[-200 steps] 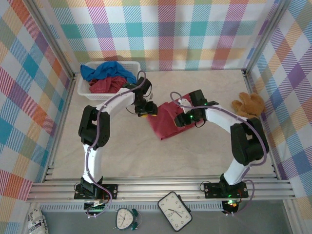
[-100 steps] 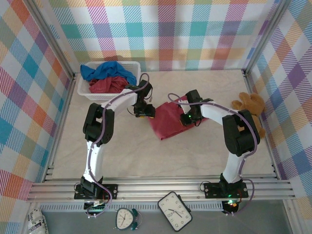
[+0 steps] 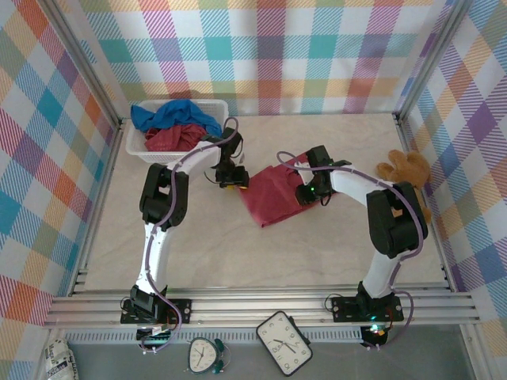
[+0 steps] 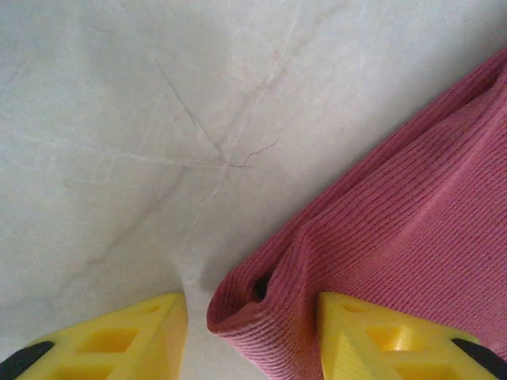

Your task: Fold and stack the tank tops

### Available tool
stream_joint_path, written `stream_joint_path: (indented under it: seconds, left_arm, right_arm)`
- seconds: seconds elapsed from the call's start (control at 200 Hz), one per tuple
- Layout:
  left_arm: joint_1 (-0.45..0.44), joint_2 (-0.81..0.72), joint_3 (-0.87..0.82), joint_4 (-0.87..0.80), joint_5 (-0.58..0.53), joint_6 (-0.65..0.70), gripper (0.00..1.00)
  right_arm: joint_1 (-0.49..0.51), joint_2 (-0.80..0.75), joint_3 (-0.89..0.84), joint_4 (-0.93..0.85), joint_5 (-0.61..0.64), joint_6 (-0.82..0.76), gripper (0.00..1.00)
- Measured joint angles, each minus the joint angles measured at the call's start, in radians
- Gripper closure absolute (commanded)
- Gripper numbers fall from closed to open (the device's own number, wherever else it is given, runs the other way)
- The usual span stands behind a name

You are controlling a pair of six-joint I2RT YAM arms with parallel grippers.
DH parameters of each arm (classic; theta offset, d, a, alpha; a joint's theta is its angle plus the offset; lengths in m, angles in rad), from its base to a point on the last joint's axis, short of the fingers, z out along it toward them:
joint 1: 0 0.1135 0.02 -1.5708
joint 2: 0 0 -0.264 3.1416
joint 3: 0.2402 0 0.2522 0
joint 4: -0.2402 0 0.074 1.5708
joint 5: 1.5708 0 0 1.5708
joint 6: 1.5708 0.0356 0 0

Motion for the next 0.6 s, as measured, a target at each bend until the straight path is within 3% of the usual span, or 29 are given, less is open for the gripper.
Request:
stream_joint_path:
  seconds: [0.175, 0.37, 0.6]
  left_arm:
    - [0.000, 0.008, 0.007, -0.007, 0.016, 0.001, 0.75]
    - [-0.008, 0.011, 0.013, -0.024, 0.056, -0.003, 0.94]
    - [-0.017, 0.010, 0.015, -0.055, 0.083, -0.005, 0.98]
  right_arm:
    - [0.057, -0.159, -0.058, 0.034, -0.006, -0.033, 0.51]
    - [0.264, -0.275, -0.201, 0.174, -0.045, -0.076, 0.41]
    - [0.519, -0.164, -0.241, 0.270, 0.054, -0.175, 0.33]
